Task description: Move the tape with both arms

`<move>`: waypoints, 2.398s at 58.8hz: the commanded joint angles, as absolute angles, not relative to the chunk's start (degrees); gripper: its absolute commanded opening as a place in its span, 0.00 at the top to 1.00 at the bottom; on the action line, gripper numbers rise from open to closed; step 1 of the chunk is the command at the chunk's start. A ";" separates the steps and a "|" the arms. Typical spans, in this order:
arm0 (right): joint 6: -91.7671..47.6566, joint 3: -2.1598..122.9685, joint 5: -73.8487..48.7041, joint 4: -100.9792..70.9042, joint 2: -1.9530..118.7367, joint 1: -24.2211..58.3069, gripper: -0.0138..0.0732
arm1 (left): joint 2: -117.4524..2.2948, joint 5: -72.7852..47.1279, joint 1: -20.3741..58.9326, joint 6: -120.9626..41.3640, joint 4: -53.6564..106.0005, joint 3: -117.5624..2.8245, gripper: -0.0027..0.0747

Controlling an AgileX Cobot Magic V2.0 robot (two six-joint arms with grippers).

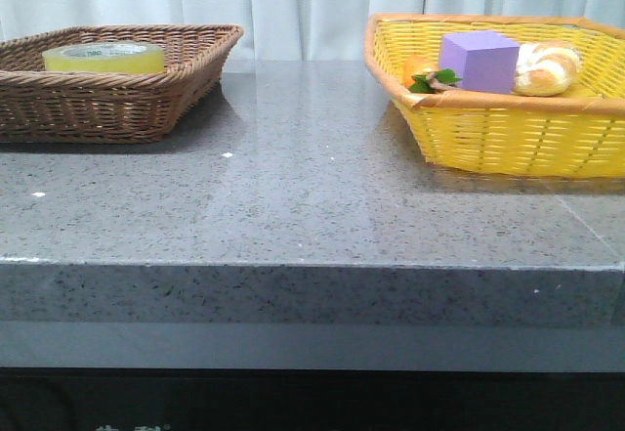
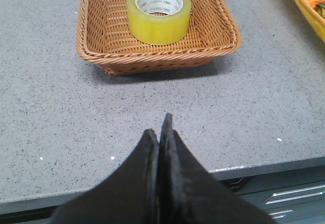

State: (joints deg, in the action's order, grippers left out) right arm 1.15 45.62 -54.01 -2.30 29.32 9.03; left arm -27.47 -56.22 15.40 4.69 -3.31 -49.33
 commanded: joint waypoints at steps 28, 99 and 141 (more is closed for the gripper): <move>1.31 47.48 -50.26 -2.13 29.61 8.62 0.92 | -3.96 -18.09 5.67 5.19 4.60 -17.07 0.99; 1.31 47.48 -50.19 -2.14 29.61 8.62 0.92 | 1.41 1.13 4.02 5.19 6.43 2.71 0.99; 1.31 47.48 -50.19 -2.14 29.61 8.62 0.92 | 1.41 2.49 4.02 5.01 2.01 2.71 0.99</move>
